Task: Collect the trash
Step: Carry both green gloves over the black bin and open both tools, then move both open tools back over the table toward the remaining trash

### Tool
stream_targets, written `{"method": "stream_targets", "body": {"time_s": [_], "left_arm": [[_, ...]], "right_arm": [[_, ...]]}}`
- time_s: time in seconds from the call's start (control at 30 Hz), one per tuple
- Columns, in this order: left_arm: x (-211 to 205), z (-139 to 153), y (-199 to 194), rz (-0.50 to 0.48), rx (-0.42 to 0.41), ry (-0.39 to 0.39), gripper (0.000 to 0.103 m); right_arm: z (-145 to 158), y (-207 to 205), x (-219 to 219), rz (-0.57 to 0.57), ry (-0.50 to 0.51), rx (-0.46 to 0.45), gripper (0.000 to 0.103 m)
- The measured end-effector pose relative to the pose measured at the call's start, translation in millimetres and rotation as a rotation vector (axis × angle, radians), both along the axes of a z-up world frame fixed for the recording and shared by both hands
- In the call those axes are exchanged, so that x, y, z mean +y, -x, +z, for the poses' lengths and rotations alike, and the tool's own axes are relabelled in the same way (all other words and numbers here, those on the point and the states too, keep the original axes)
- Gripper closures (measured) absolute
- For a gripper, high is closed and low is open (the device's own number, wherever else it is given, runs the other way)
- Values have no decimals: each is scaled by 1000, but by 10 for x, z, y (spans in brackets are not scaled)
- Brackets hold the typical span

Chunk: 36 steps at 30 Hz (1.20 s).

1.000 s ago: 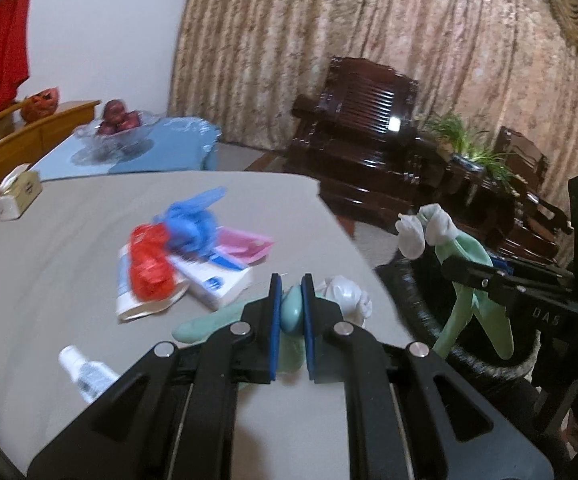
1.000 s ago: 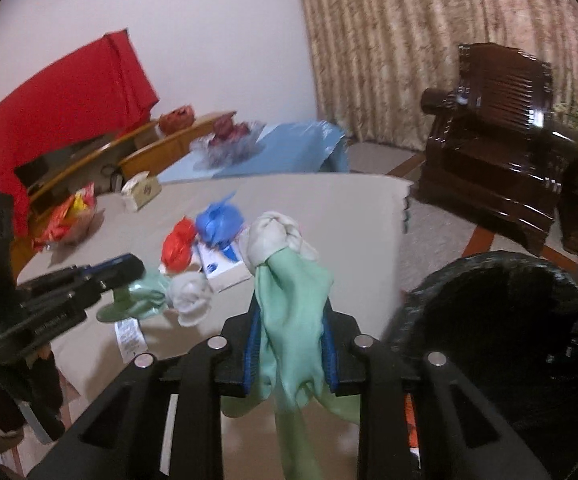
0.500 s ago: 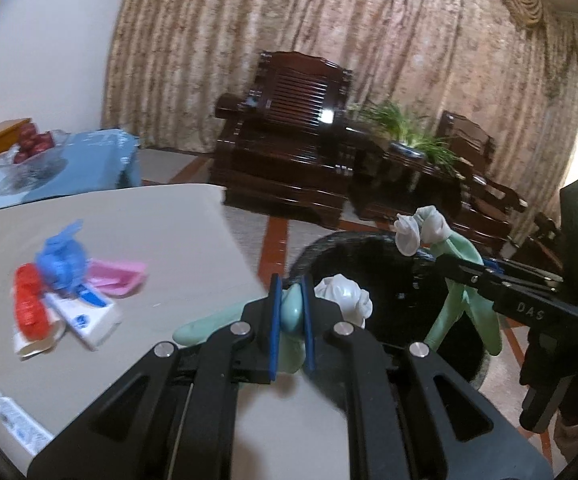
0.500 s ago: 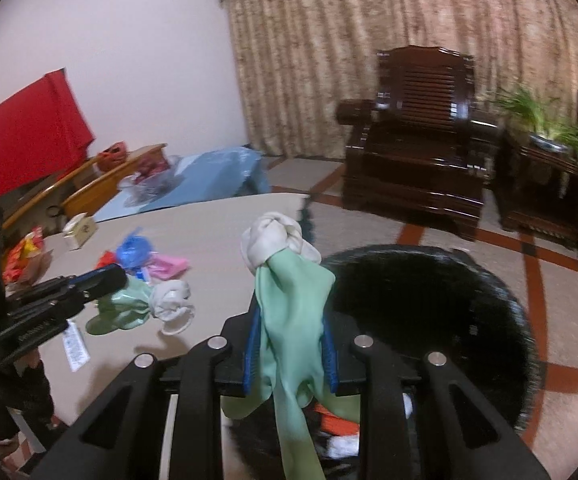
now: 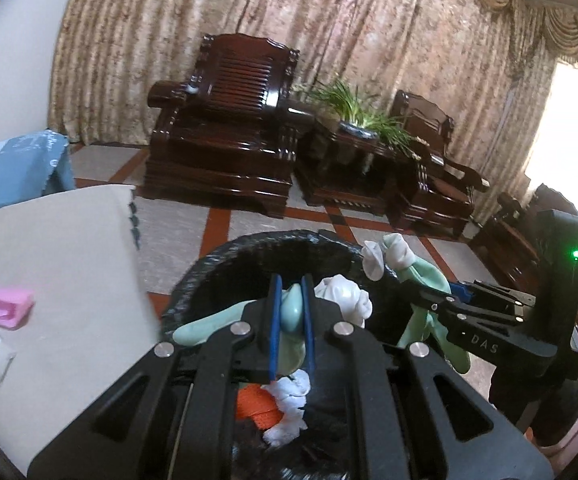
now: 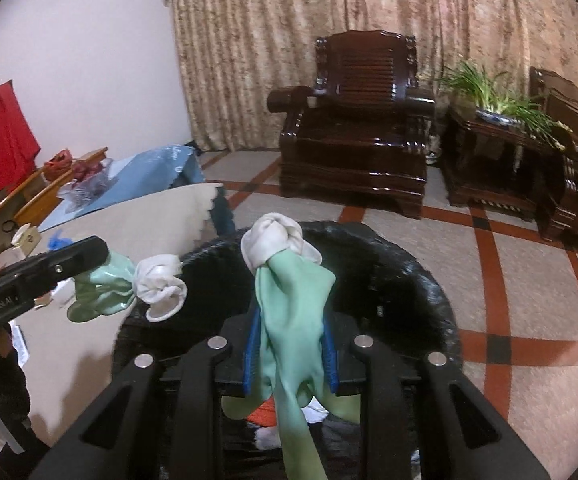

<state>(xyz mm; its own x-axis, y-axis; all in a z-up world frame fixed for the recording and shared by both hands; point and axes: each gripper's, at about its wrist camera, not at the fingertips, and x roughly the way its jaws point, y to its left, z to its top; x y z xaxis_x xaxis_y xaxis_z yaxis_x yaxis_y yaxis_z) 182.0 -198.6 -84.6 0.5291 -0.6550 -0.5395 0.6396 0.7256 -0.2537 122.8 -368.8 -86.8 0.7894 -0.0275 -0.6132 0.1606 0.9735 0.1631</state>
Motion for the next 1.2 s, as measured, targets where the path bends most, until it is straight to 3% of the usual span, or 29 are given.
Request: {"method": "stream_targets", "body": {"time_s": [0.13,0.2,0.27,0.33,0.37,0.43,0.5,0.63,0.73,1.2], "left_arm": [[-187,-107,-93,-18,23,-10,94],[-266,-176,-128,-39,36,-22,92],[-276,-229,-152,-46,45,-34,79],[-273,-235,-169,-46,55,-26,45],[-232,-241,-171,-35,55,-20,42],[-187,-234,-177,-21,59,-18,38],[-94,-209,-181,4,57,-19,30],[146,-139,-137,62,32,-37,16],[382,-78,-65,118,12,-51,14],[1591,136,270,385,-47,-148,13]], "right_arm": [[-85,-16,-137,-20,1,15,76],[-129,-14,-177,-25,0,20,68],[-183,-34,-208,-27,5,34,57],[-221,-26,-216,-37,12,40,41],[-236,-15,-219,-45,15,43,30],[-247,36,-217,-63,21,39,23],[-240,87,-204,-70,11,30,7],[-199,162,-179,-77,-22,20,6],[-147,197,-100,-76,-44,14,6],[89,49,875,83,-38,-41,6]]}}
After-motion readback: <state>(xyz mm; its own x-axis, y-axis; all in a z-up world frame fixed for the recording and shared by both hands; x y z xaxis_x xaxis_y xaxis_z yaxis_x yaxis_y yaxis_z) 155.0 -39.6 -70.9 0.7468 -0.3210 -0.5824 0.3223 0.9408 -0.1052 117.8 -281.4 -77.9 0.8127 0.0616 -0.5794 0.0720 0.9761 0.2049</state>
